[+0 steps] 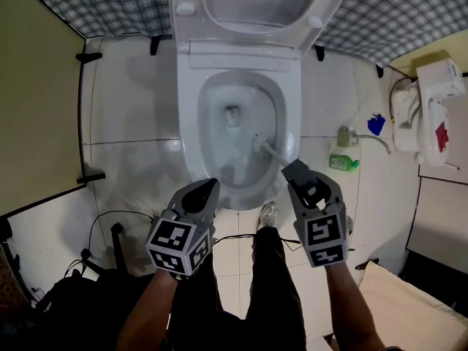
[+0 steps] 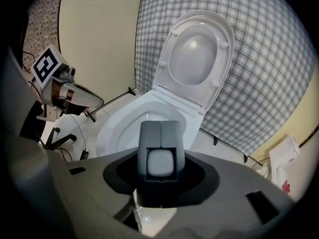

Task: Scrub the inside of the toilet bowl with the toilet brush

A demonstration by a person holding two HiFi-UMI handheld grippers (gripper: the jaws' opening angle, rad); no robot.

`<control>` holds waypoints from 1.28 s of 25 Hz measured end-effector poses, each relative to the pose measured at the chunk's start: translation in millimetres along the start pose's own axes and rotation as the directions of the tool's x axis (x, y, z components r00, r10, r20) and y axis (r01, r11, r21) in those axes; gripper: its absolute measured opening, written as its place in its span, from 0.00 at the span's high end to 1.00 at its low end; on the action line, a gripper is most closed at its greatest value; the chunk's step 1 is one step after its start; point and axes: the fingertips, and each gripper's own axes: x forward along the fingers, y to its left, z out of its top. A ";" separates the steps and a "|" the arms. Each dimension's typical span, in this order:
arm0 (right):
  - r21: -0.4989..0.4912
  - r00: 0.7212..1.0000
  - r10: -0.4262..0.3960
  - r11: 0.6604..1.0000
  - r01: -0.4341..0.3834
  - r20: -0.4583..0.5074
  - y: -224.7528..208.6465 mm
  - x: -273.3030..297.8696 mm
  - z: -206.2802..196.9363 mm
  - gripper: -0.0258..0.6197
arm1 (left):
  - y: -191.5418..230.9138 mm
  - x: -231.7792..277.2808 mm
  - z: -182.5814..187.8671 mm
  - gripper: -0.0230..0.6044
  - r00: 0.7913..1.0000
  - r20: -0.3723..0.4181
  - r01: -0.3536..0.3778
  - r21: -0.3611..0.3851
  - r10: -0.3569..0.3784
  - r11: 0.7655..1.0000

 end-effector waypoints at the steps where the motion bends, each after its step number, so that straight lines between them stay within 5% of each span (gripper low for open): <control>1: -0.006 1.000 0.016 1.000 -0.016 -0.017 5.0 -3.0 -4.1 0.67 | -0.4 -0.2 0.3 0.95 1.000 0.000 0.001 0.000 -0.001 1.000; 13: -0.027 0.978 0.194 0.980 -0.197 -0.072 59.2 -17.2 -15.9 0.67 | 0.9 -3.0 -1.0 0.95 1.000 -0.010 -0.006 0.008 0.006 1.000; 23: 0.009 0.990 0.094 0.996 -0.094 -0.107 10.6 24.1 -33.4 0.67 | 1.0 -0.5 -3.7 0.95 1.000 -0.030 -0.009 0.023 0.009 1.000; 32: 0.023 0.998 -0.002 1.000 0.003 -0.059 -42.8 83.1 2.3 0.67 | 2.8 3.0 -2.5 0.95 0.999 -0.036 -0.021 0.032 0.022 0.999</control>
